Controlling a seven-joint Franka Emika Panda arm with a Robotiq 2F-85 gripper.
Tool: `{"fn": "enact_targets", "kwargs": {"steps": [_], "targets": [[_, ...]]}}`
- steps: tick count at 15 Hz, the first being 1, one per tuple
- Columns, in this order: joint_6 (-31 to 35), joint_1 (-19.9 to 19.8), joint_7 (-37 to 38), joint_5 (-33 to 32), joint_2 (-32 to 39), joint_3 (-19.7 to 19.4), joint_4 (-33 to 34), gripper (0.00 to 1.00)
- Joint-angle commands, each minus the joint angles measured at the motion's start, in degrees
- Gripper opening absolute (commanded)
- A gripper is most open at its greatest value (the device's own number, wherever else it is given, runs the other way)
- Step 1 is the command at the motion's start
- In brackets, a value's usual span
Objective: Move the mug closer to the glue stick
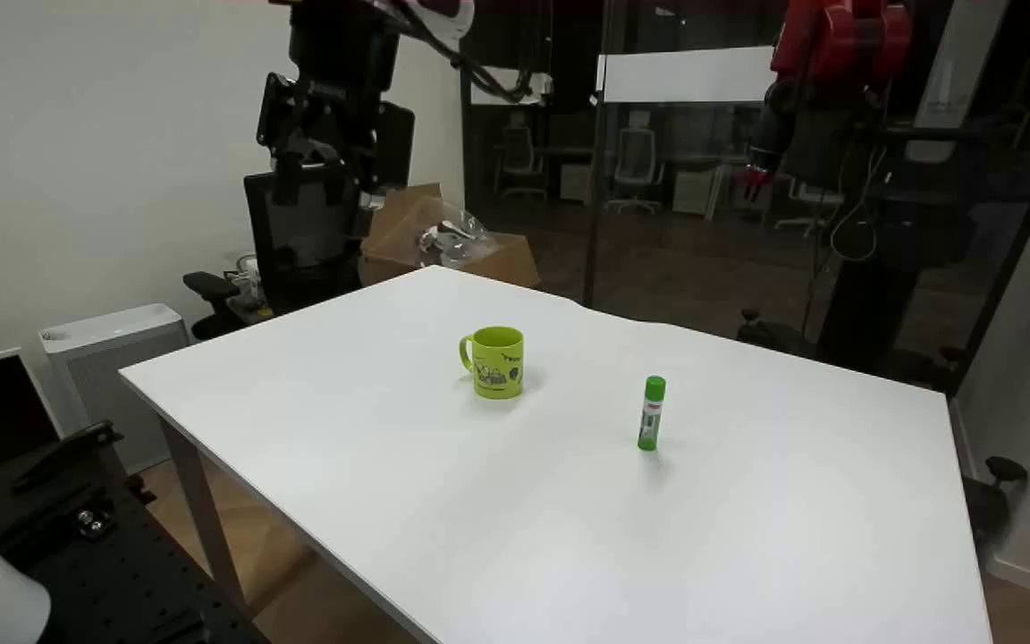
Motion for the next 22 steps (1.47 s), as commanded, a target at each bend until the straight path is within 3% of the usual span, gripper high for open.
{"fn": "enact_targets", "kwargs": {"steps": [1, 16, 20, 22], "targets": [[-0.1, -0.8, -0.3, 0.3, 0.1, 0.8, 0.1, 1.0], [-0.3, -0.8, -0.2, 0.6, 0.3, 0.7, 0.4, 1.0], [2.8, 0.8, -8.8, -0.6, 6.7, -0.3, 4.6, 1.0], [8.3, 0.9, -14.1, -4.1, 11.8, -0.2, 7.8, 1.0]]}}
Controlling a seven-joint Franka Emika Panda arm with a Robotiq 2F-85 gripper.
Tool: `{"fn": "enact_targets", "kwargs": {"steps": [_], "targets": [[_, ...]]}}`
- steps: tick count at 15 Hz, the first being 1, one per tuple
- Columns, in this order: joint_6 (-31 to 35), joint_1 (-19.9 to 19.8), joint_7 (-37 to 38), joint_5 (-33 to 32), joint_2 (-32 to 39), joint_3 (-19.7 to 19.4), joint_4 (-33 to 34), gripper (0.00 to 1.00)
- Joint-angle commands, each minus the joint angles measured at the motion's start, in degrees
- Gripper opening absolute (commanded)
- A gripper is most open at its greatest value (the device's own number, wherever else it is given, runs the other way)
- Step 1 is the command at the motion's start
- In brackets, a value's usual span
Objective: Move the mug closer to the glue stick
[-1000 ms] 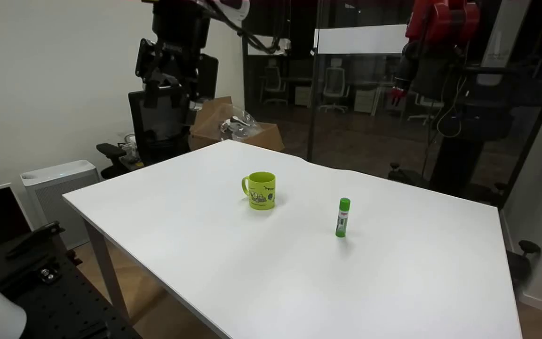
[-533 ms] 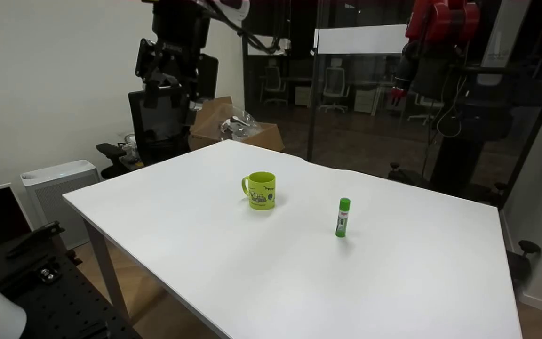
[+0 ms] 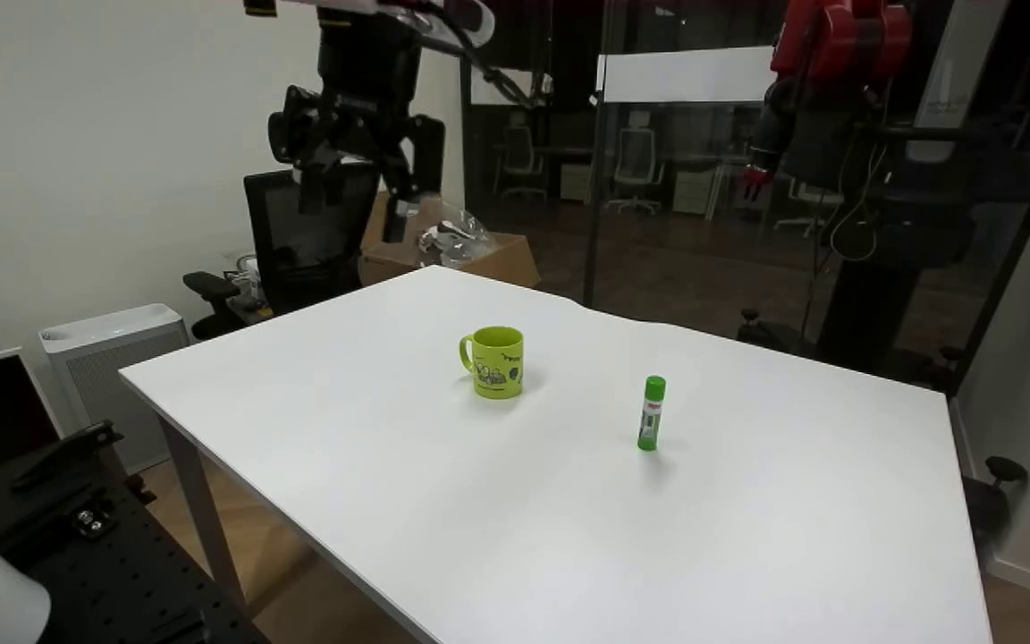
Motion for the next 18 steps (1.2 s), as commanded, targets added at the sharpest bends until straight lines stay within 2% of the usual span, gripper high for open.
{"fn": "enact_targets", "kwargs": {"steps": [1, 3, 4, 7, 13, 14, 18], "targets": [[7.9, 0.2, -5.9, -5.9, 11.6, 0.5, 8.5, 1.0], [9.1, -1.0, -0.3, -7.0, 17.7, 1.5, 13.1, 1.0], [9.5, -1.1, -3.6, -5.4, 10.4, 1.1, 6.6, 1.0], [10.2, -1.7, -2.7, -5.8, 17.3, 2.0, 11.3, 1.0], [10.2, -1.8, -2.3, -5.8, 18.0, 2.1, 12.2, 1.0], [12.3, -1.6, -2.2, -5.4, 18.0, 2.3, 12.0, 1.0], [31.9, -0.5, 0.2, -5.1, 23.1, 4.7, 14.1, 1.0]]}}
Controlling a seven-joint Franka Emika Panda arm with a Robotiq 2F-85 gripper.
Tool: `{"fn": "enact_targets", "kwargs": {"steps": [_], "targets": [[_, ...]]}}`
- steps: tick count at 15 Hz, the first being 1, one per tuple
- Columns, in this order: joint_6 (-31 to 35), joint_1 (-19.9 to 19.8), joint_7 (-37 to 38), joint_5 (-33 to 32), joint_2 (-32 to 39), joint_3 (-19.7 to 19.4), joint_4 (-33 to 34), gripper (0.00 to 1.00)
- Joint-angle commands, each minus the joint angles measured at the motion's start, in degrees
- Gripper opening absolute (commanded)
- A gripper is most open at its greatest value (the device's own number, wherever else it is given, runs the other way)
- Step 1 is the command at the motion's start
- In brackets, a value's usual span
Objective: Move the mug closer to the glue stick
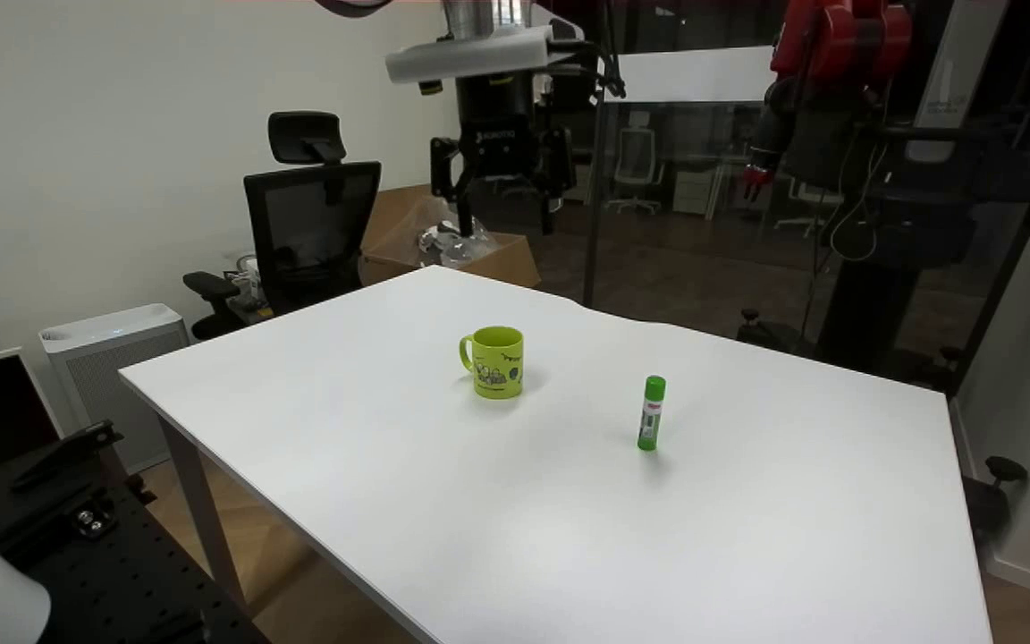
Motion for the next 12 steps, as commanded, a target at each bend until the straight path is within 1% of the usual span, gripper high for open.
{"fn": "enact_targets", "kwargs": {"steps": [1, 2, 3, 6, 8, 10, 11, 12], "targets": [[4.4, -0.7, 0.2, 0.2, 0.9, 1.5, 0.2, 1.0], [7.7, -0.6, 0.6, 0.1, 1.9, 2.2, 0.4, 1.0], [9.1, -0.5, 1.0, 0.1, 2.9, 2.7, 0.7, 1.0], [10.4, -0.5, 1.0, 0.8, 4.3, 3.0, 1.0, 1.0], [11.2, 0.3, -8.8, 10.7, 6.5, 3.7, 1.7, 1.0], [10.5, 0.4, -18.7, 19.4, 9.8, 4.9, 3.7, 1.0], [9.6, 0.0, -23.5, 22.1, 11.7, 5.7, 4.8, 1.0], [6.8, -0.5, -26.1, 21.8, 13.6, 6.1, 6.4, 1.0]]}}
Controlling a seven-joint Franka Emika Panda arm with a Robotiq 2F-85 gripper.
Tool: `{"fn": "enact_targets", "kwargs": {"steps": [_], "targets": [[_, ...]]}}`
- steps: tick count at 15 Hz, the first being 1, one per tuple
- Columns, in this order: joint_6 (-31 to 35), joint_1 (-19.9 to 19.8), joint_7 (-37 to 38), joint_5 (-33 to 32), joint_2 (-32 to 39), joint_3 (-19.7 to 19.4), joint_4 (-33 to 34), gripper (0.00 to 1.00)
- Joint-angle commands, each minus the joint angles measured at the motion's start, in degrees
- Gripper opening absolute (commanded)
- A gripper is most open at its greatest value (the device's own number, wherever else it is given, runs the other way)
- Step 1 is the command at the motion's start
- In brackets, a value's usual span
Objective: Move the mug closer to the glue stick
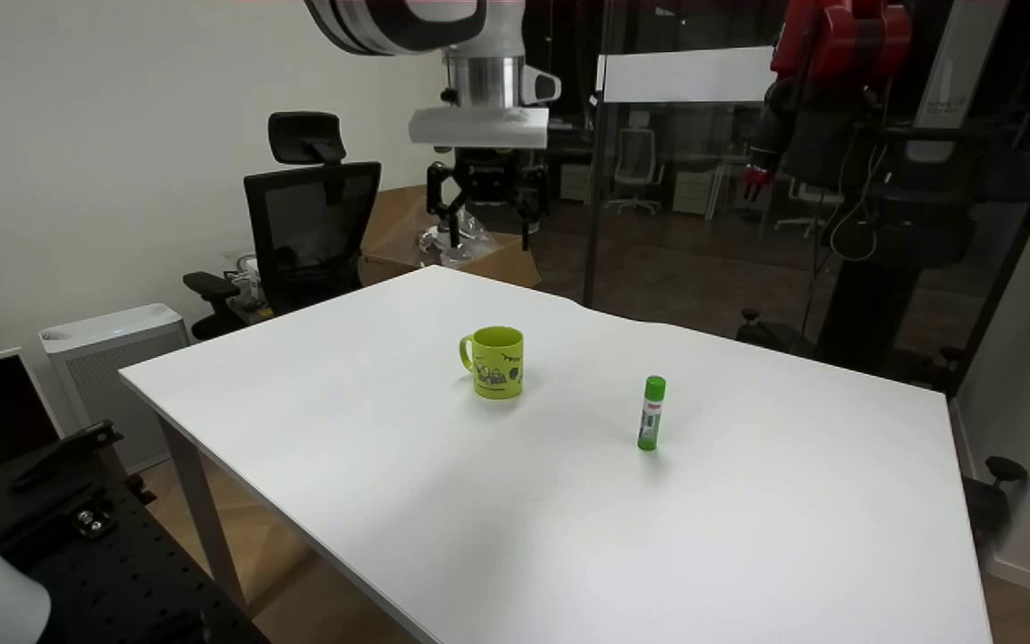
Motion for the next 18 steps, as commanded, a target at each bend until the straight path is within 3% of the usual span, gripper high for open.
{"fn": "enact_targets", "kwargs": {"steps": [1, 12, 13, 18], "targets": [[-0.8, -0.9, -3.5, 1.6, 1.5, 1.4, 0.7, 1.0], [-5.2, -3.3, -13.2, 0.9, 16.8, 4.8, 12.2, 1.0], [-3.0, -3.4, -11.3, 1.1, 12.7, 4.7, 7.4, 1.0], [-1.1, -3.0, -9.5, -0.5, 13.5, 4.7, 7.1, 1.0]]}}
